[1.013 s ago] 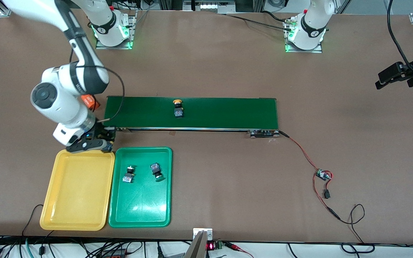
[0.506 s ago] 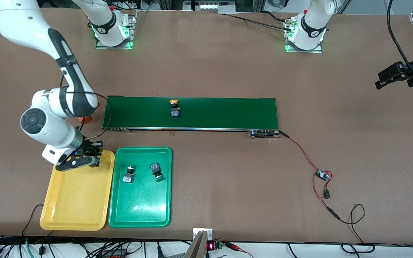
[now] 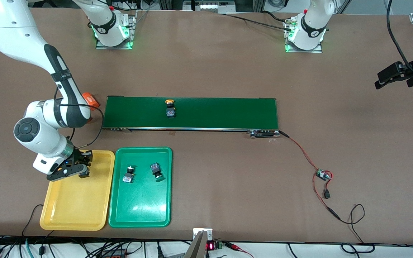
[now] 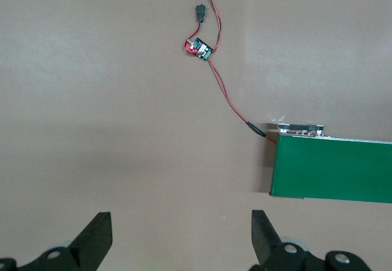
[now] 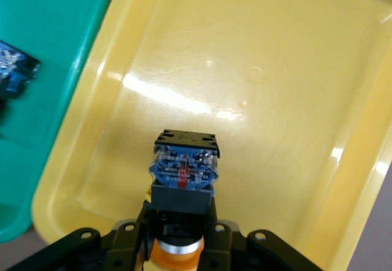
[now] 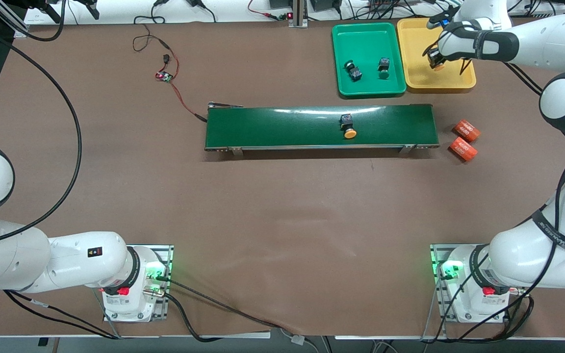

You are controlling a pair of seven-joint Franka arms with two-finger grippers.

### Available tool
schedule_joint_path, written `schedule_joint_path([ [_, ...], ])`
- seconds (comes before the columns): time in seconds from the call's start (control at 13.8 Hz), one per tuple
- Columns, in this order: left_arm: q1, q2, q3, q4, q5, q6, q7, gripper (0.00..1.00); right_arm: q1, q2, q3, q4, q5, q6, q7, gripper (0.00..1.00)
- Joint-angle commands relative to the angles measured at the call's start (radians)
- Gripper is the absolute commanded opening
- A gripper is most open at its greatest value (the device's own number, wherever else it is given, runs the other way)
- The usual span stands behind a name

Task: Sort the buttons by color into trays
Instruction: 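Carry the orange button to the yellow tray and lower it, then open the right gripper and move it back to the belt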

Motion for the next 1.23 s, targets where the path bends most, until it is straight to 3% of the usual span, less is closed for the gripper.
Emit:
schedule_joint_path([
  [0.0,0.001,-0.011,-0.002,-0.004,0.001,-0.009,0.017,1.0,-0.023,0.029,0.017,0.026,-0.027,0.027,-0.009,0.3],
  [0.07,0.001,-0.011,-0.002,-0.004,0.001,-0.009,0.017,1.0,-0.023,0.032,0.017,0.025,-0.027,0.027,-0.009,0.45],
  [0.14,0.001,-0.011,-0.002,-0.004,0.001,-0.009,0.017,1.0,-0.024,0.032,0.017,0.02,-0.024,0.03,-0.009,0.48],
  [0.36,0.001,-0.011,-0.002,-0.004,0.001,-0.009,0.017,1.0,-0.024,0.025,0.017,0.008,-0.018,0.064,-0.008,0.72],
  [0.58,0.001,-0.011,-0.002,-0.004,0.001,-0.009,0.017,1.0,0.0,-0.036,0.017,-0.058,-0.014,0.061,0.014,0.8],
  [0.72,0.001,-0.011,-0.002,-0.004,0.001,-0.009,0.017,1.0,0.002,-0.105,0.021,-0.139,-0.014,0.059,0.018,0.96],
  [0.94,0.001,-0.011,-0.002,-0.004,0.001,-0.009,0.017,1.0,0.043,-0.225,0.021,-0.256,0.04,0.03,0.061,1.0],
  [1.16,0.001,-0.011,0.0,-0.004,0.003,-0.009,0.017,1.0,0.094,-0.34,0.026,-0.346,0.091,-0.086,0.216,1.0],
])
